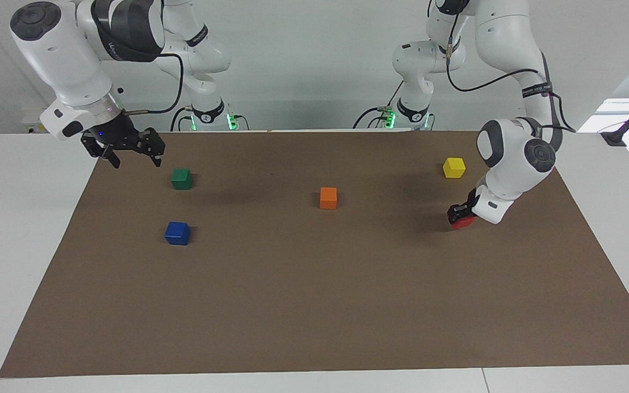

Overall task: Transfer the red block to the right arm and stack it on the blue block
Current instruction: 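Lift the red cube with the left gripper while the right gripper approaches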

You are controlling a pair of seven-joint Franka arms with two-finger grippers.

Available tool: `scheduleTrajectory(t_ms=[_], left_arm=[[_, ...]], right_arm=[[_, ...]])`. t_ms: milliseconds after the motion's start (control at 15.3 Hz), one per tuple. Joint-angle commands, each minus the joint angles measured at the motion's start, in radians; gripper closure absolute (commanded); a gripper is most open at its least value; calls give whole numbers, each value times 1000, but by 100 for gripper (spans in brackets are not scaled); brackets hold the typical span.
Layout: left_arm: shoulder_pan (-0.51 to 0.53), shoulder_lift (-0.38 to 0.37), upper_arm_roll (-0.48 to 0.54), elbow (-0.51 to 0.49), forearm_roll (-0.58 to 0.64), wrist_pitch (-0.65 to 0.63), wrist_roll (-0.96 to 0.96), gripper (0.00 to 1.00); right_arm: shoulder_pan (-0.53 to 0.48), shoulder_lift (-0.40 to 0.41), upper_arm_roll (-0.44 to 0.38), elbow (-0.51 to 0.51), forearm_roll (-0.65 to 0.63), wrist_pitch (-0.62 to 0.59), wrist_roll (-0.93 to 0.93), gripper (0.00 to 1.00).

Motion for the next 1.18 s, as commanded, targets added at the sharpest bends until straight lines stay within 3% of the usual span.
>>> scheduleTrajectory(t_ms=[0,196,327,524,655,1113], left_arm=[[-7,-92,2,16,-120,-71,-167,100],[-8,-154,-19,18,-287,-87,-407,100],[-15,-164,-28,18,-396,-76,-576,100],[-22,-174,-116,24,-410,-41,-822,100],[-25,-174,-162,16,-416,17,-948,100],[-102,-190,-174,-30,-633,137,-1089,100]], right_arm=[[-7,-18,11,-18,-6,16,-21,0],[-20,-13,9,-36,150,99,-100,0],[-51,-10,9,-56,332,100,-140,0],[-94,-2,9,-108,596,93,-239,0],[-135,4,9,-198,852,90,-371,0],[-105,53,9,-354,1434,-41,-459,0]])
